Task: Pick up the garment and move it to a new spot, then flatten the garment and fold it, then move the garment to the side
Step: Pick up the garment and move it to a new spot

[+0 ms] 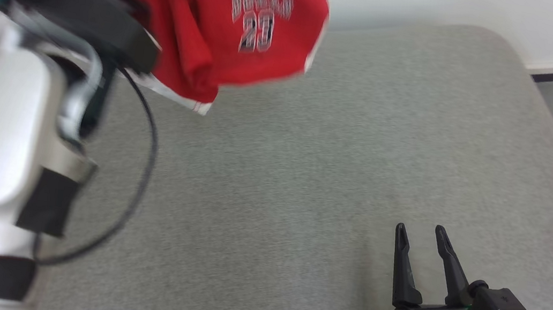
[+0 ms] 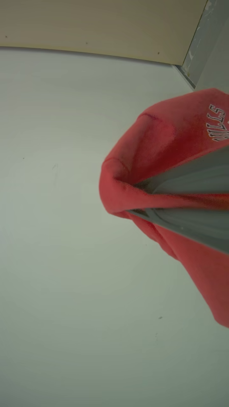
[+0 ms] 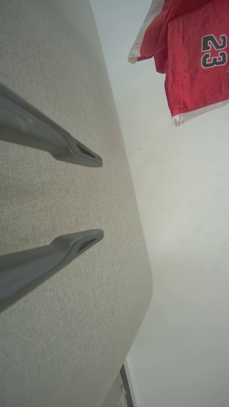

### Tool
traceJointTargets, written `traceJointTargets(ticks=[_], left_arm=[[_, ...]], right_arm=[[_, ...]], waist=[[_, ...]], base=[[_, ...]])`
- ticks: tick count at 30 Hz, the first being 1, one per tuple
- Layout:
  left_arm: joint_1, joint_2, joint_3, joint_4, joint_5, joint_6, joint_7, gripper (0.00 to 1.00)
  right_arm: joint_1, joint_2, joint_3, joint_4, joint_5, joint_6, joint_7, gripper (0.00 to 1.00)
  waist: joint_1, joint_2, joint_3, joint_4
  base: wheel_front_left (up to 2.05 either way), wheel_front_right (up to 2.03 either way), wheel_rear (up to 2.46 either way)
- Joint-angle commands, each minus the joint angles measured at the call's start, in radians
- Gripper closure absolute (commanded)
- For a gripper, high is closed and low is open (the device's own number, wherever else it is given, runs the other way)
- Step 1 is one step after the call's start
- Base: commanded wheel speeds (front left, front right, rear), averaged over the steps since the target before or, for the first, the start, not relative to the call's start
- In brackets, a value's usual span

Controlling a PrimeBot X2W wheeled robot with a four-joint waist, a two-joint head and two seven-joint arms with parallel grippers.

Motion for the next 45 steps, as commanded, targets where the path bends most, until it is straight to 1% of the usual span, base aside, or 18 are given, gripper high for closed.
traceJointTargets(ticks=[1, 4, 7, 12, 16, 18, 19, 20, 25, 29, 34, 37, 45], left_arm=[[0.026, -0.015, -0.005, 0.006, -0.006, 0.002, -0.009, 1.0], [0.081, -0.055, -0.039, 0.033, -0.01, 0.004, -0.024, 1.0], [0.143, -0.081, -0.064, 0.07, -0.019, 0.009, -0.041, 1.0], [0.246, -0.103, -0.104, 0.181, -0.029, 0.005, -0.062, 1.0], [0.291, -0.104, -0.155, 0.3, -0.01, 0.002, -0.091, 1.0], [0.307, -0.115, -0.173, 0.353, -0.019, 0.0, -0.104, 1.0], [0.308, -0.119, -0.186, 0.372, -0.019, -0.002, -0.112, 0.59], [0.306, -0.123, -0.191, 0.387, -0.027, -0.003, -0.122, 0.0], [0.286, -0.135, -0.211, 0.413, -0.055, -0.007, -0.173, 0.0], [0.264, -0.139, -0.222, 0.386, -0.065, -0.008, -0.206, 0.0], [0.251, -0.107, -0.211, 0.313, -0.071, -0.003, -0.22, 0.0], [0.27, -0.087, -0.192, 0.263, -0.071, 0.014, -0.227, 0.0], [0.375, -0.002, -0.113, 0.126, -0.053, 0.071, -0.243, 0.0]], right_arm=[[0.006, 0.002, 0.001, 0.0, 0.003, -0.002, -0.001, 0.0], [0.01, 0.002, -0.001, -0.003, 0.003, -0.002, -0.001, 0.0], [0.009, 0.002, 0.003, -0.005, 0.006, -0.002, -0.001, 0.0], [0.0, 0.002, 0.005, -0.001, 0.013, -0.002, -0.001, 0.0], [-0.009, 0.002, 0.005, 0.015, 0.009, -0.002, -0.001, 0.0], [-0.012, 0.002, 0.003, 0.02, 0.005, -0.002, -0.001, 0.0], [-0.013, 0.002, 0.002, 0.022, 0.003, -0.002, 0.0, 0.0], [-0.013, 0.002, 0.002, 0.023, 0.001, -0.002, -0.001, 0.0], [-0.008, 0.002, 0.0, 0.021, -0.006, -0.002, 0.0, 0.0], [0.012, 0.002, -0.007, 0.02, -0.01, -0.002, -0.001, 0.0], [0.025, 0.002, -0.011, 0.023, -0.013, -0.002, -0.001, 0.0], [0.034, 0.002, -0.013, 0.019, -0.014, -0.002, 0.0, 0.0], [0.051, 0.002, -0.027, 0.004, -0.023, -0.002, -0.001, 0.0]], waist=[[0.0001, 0.0001, -0.011, -0.047], [0.0001, 0.0001, -0.006, -0.065], [0.0001, 0.0001, 0.003, -0.078], [0.0001, 0.0001, 0.017, -0.083], [0.0001, 0.0001, 0.022, -0.071], [0.0001, 0.0001, 0.02, -0.063], [0.0001, 0.0001, 0.019, -0.058], [0.0001, 0.0001, 0.017, -0.054], [0.0001, 0.0001, 0.003, -0.03], [0.0001, 0.0001, -0.02, -0.003], [0.0001, 0.0001, -0.047, 0.031], [0.0001, 0.0001, -0.061, 0.049], [0.0001, 0.0001, -0.098, 0.1]], base=[[0.0, 0.0, 0.0], [0.0, 0.0, 0.0], [0.0, 0.0, 0.0], [0.0, 0.0, 0.0], [0.0, 0.0, 0.0], [0.0, 0.0, 0.0], [0.0, 0.0, 0.0], [0.0, 0.0, 0.0], [0.0, 0.0, 0.0], [0.0, 0.0, 0.0], [0.0, 0.0, 0.0], [0.0, 0.0, 0.0], [0.0, 0.0, 0.0]])
